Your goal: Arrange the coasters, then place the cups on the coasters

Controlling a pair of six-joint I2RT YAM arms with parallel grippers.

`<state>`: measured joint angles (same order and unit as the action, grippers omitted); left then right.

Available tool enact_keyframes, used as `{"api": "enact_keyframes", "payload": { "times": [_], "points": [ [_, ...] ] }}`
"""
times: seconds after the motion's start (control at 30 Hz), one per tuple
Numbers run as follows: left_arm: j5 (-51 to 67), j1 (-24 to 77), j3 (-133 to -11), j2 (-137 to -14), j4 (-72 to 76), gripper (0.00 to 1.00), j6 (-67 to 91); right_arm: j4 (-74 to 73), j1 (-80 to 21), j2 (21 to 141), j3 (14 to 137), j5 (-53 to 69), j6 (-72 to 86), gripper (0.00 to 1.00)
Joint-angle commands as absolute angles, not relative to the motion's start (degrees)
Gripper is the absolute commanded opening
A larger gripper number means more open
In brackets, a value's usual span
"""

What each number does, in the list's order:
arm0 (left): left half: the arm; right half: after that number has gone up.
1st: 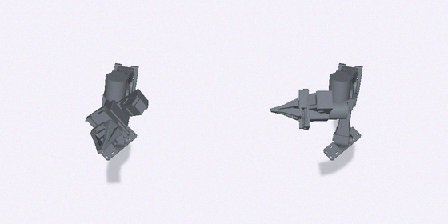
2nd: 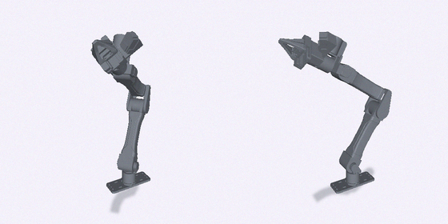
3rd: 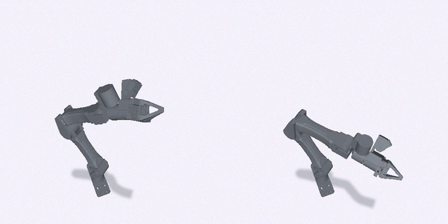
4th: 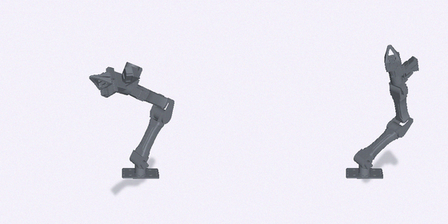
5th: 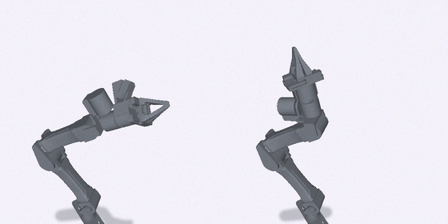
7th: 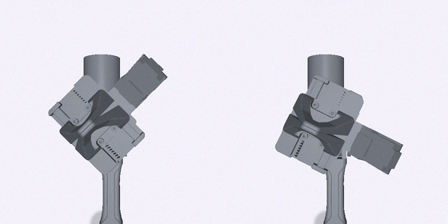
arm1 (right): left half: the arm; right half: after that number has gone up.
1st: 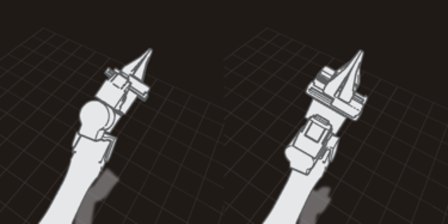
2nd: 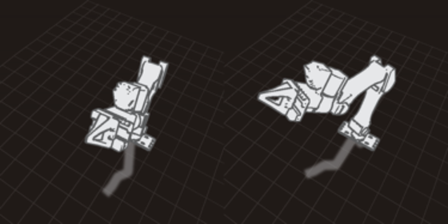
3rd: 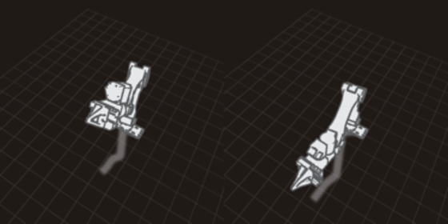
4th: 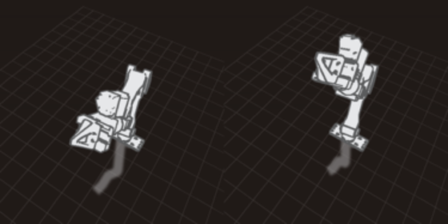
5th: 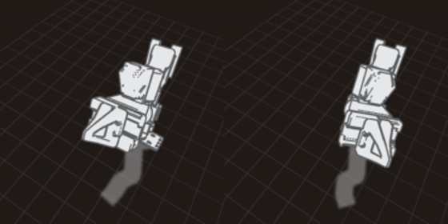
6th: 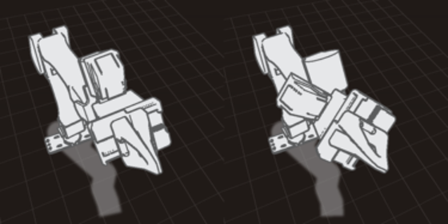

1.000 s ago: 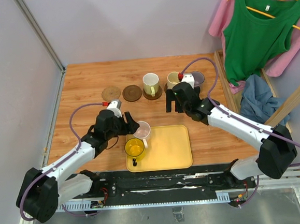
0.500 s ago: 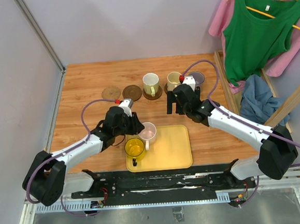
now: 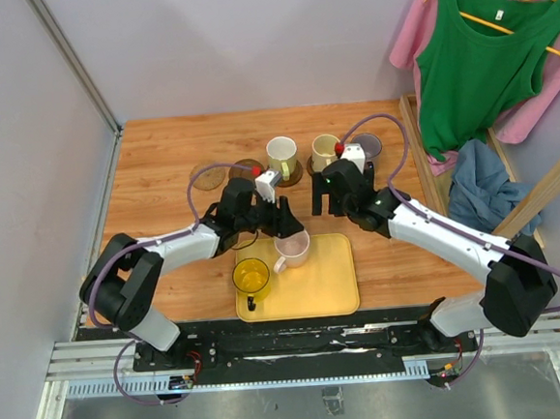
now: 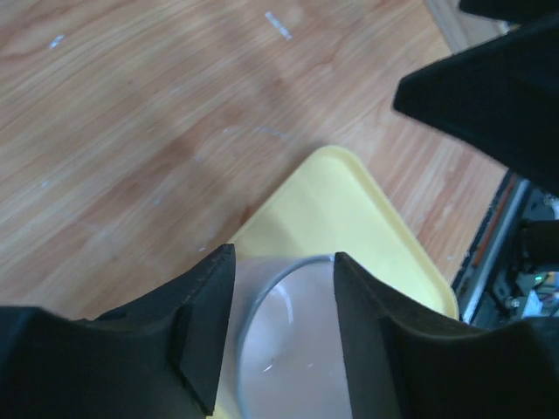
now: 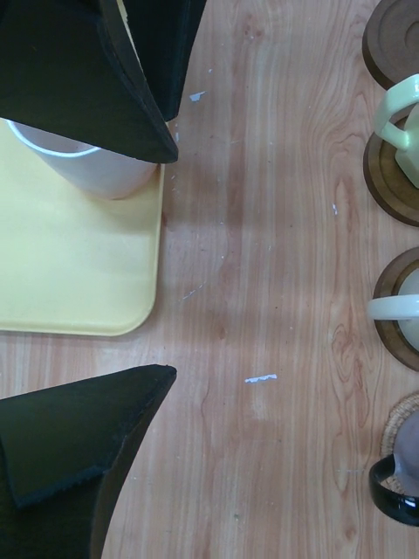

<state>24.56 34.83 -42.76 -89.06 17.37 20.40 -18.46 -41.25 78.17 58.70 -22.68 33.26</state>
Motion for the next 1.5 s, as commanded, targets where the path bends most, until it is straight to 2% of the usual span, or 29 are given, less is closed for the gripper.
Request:
{"api": "enact_keyframes", "payload": {
  "times": [0.0,0.13,0.5,0.83,1.17,1.27,1.47],
  "points": [
    [28.4,36.1,-46.1,-89.5,21.0,0.6,18.9,-20.6,-41.9,75.3,58.0,-26.7,33.9,1.0],
    [23.9,36.2,-47.0,-86.0,16.6,0.78,17.2,-20.9,-41.9,73.3,57.5,-28.1,33.5,1.0],
    [9.5,36.6,-45.1,-69.0,-4.6,0.99,10.6,-20.6,-41.9,68.6,55.2,-30.6,33.5,0.99],
    [2.1,45.6,-42.7,-68.2,-17.5,1.0,10.9,-19.6,-41.9,67.1,54.3,-31.4,33.5,0.98],
    [1.8,48.5,-41.9,-71.5,-17.1,0.99,10.5,-20.2,-41.9,67.4,53.4,-30.6,35.2,0.98],
    [1.5,48.9,-41.8,-73.0,-15.7,0.94,10.1,-20.3,-41.9,67.9,53.4,-30.2,35.4,0.98],
    [1.4,49.3,-40.6,-75.2,-11.7,0.74,9.5,-20.3,-41.9,68.6,53.6,-30.1,35.5,0.99]
  ]
}}
